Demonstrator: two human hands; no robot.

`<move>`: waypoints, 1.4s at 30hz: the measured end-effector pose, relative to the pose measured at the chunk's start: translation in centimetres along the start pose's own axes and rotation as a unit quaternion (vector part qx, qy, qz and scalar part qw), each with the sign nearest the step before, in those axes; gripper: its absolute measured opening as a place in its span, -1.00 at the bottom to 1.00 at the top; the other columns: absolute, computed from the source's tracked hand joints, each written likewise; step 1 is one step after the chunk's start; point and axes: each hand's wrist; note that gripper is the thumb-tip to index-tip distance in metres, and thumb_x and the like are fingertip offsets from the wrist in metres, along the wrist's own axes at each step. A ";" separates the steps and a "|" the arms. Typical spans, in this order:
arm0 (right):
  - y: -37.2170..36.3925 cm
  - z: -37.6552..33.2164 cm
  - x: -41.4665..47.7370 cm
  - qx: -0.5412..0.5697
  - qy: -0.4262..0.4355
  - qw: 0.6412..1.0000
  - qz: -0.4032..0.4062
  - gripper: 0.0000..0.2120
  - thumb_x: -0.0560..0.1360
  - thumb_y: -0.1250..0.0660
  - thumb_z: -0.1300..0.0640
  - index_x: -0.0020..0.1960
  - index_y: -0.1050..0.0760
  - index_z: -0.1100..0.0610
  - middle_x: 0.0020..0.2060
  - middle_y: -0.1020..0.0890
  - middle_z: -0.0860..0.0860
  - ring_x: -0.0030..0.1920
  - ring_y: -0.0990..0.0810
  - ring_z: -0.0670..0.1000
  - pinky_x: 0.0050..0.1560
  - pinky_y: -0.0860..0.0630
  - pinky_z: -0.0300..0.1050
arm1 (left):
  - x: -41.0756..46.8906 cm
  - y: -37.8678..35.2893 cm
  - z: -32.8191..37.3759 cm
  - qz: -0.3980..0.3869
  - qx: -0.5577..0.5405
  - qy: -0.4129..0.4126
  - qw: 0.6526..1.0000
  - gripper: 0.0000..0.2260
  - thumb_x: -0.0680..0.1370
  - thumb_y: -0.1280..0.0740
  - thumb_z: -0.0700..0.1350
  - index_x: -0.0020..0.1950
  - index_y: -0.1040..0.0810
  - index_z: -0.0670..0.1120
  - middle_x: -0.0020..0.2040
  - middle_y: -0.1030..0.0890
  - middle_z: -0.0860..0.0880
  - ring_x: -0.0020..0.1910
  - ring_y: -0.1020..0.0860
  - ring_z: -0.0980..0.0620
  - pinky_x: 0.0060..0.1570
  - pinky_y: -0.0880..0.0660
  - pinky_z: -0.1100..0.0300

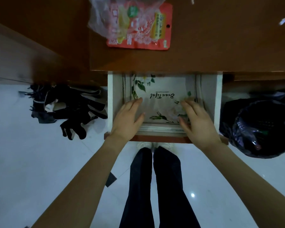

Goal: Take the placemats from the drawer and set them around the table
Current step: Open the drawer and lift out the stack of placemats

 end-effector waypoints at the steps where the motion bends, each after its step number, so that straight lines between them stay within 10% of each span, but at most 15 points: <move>1: -0.3 0.3 0.0 0.000 -0.009 1.000 -0.009 -0.57 0.58 -0.31 0.13 0.41 -0.37 0.21 0.35 -0.45 0.20 0.32 -0.42 0.25 0.29 -0.41 0.19 | 0.1 -0.3 -0.1 0.000 0.000 0.004 1.000 -0.52 0.61 -0.25 -0.06 0.52 -0.28 -0.08 0.44 -0.38 -0.11 0.39 -0.32 -0.09 0.37 -0.24 0.11; 11: -1.4 0.0 -0.8 -0.024 -0.113 0.993 -0.027 -0.60 0.54 -0.34 0.13 0.32 -0.45 0.28 0.31 -0.48 0.25 0.38 -0.32 0.36 0.42 -0.26 0.21 | 0.0 -0.9 -0.4 0.008 0.018 0.056 0.998 -0.43 0.57 -0.29 0.01 0.55 -0.21 -0.04 0.48 -0.33 -0.08 0.44 -0.23 -0.10 0.41 -0.17 0.08; 19: 0.5 0.1 -0.9 -0.021 -0.120 0.981 -0.149 -0.48 0.53 -0.36 0.13 0.45 -0.34 0.20 0.35 -0.43 0.20 0.37 -0.29 0.29 0.42 -0.19 0.05 | -0.4 -1.1 -1.2 -0.141 0.042 0.066 0.987 -0.18 0.39 -0.20 0.38 0.57 -0.10 0.09 0.57 -0.16 0.00 0.53 -0.08 -0.06 0.51 -0.03 -0.05; 26: 0.6 0.1 -0.9 -0.027 -0.135 0.969 -0.204 -0.53 0.56 -0.26 0.18 0.45 -0.34 0.15 0.37 -0.39 0.18 0.36 -0.30 0.27 0.38 -0.09 -0.08 | -0.6 -1.0 -1.2 -0.153 0.004 0.067 0.986 -0.22 0.43 -0.41 0.25 0.56 -0.15 0.09 0.54 -0.22 0.03 0.50 -0.13 -0.06 0.49 -0.09 0.02; 42: -1.0 -0.9 -2.4 0.130 -0.245 0.959 0.056 -0.59 0.38 -0.45 0.31 0.22 -0.56 0.23 0.30 -0.43 0.19 0.30 -0.42 0.09 0.15 -0.10 -0.68 | -0.8 -1.1 -1.2 -0.123 -0.037 0.083 0.988 -0.20 0.42 -0.47 0.17 0.56 -0.15 0.09 0.55 -0.20 0.05 0.51 -0.13 -0.02 0.45 -0.10 0.11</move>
Point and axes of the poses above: each hand's wrist, its own x-axis towards the middle knuckle, its own y-axis out of the back of the hand, z = x × y
